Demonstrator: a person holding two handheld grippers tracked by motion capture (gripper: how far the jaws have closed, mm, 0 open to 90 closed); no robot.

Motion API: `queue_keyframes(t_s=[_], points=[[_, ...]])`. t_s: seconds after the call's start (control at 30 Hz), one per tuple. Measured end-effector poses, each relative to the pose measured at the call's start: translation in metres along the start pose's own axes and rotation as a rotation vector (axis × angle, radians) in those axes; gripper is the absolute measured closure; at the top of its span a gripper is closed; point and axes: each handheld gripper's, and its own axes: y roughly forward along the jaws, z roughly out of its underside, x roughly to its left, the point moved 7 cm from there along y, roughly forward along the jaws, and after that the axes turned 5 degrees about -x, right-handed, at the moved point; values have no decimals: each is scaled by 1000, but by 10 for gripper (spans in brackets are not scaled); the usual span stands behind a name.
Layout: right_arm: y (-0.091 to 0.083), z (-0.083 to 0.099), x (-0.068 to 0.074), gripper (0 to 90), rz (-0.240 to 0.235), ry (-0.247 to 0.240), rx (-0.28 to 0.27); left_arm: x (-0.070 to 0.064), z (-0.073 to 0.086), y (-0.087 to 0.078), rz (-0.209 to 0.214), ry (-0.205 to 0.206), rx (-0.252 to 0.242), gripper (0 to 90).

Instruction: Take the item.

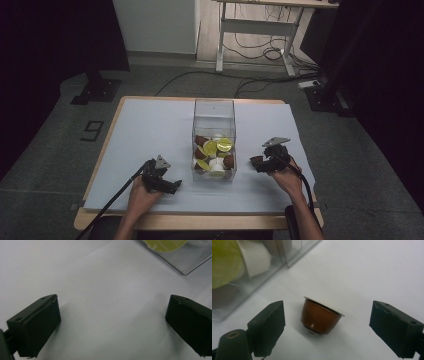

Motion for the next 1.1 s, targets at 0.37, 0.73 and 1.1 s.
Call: queue_keyframes(t_s=[0.37,0.73,1.1], points=[[-17,7,8,59,-5,26,-18,0,0,0,-1,1,0,0],[-9,32,14,21,-17,53,21,0,0,0,-2,-1,-1,0],[8,49,16,5,-38,57,106,0,0,0,-1,-1,0,0]])
